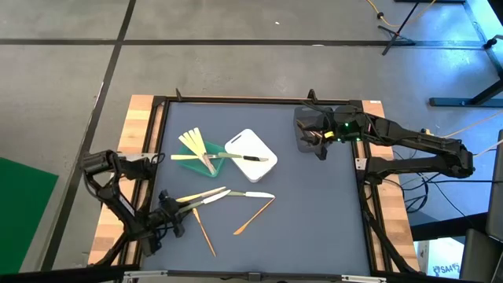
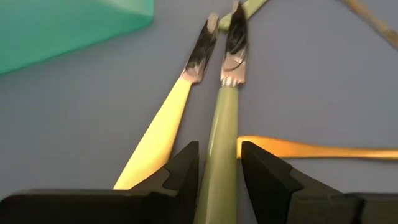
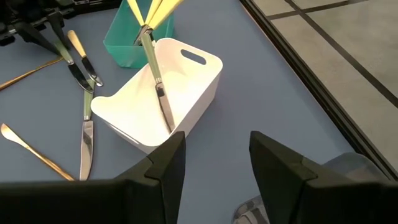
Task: Sort silverware by color (type)
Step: Put the left green table knife into the white bin
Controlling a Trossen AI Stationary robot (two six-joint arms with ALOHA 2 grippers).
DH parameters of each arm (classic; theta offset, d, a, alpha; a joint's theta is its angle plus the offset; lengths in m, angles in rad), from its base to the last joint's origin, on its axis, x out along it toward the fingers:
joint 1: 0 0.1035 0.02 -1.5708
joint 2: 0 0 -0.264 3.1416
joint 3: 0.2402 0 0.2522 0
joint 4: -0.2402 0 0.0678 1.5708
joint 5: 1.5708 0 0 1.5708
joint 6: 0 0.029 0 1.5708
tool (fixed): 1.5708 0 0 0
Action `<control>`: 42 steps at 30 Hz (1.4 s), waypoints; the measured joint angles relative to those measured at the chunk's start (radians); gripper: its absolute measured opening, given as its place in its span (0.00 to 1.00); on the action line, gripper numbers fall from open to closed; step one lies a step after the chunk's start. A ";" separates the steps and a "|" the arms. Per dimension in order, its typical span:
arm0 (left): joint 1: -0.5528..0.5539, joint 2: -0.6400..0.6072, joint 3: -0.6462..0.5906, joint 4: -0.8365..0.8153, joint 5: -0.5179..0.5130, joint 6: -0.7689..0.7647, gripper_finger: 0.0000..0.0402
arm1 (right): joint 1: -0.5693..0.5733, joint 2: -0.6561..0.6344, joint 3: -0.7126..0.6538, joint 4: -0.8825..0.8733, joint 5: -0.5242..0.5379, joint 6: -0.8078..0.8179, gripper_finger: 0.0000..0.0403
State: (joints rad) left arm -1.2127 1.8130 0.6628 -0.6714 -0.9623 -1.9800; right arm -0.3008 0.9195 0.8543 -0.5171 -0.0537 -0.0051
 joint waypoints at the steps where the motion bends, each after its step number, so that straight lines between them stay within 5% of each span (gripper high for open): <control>1: 0.006 0.000 0.000 0.003 0.017 0.000 0.29 | 0.000 0.000 0.000 0.000 0.000 0.000 0.42; 17: 0.087 -0.005 -0.043 0.196 -0.008 0.198 0.29 | 0.000 0.000 0.000 0.000 -0.001 -0.001 0.42; 42: 0.100 -0.004 -0.048 0.203 0.037 0.202 0.29 | -0.001 0.000 0.001 -0.002 -0.002 -0.003 0.42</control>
State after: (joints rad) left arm -1.1126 1.8091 0.6151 -0.4689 -0.9251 -1.7778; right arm -0.3016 0.9195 0.8551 -0.5190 -0.0559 -0.0082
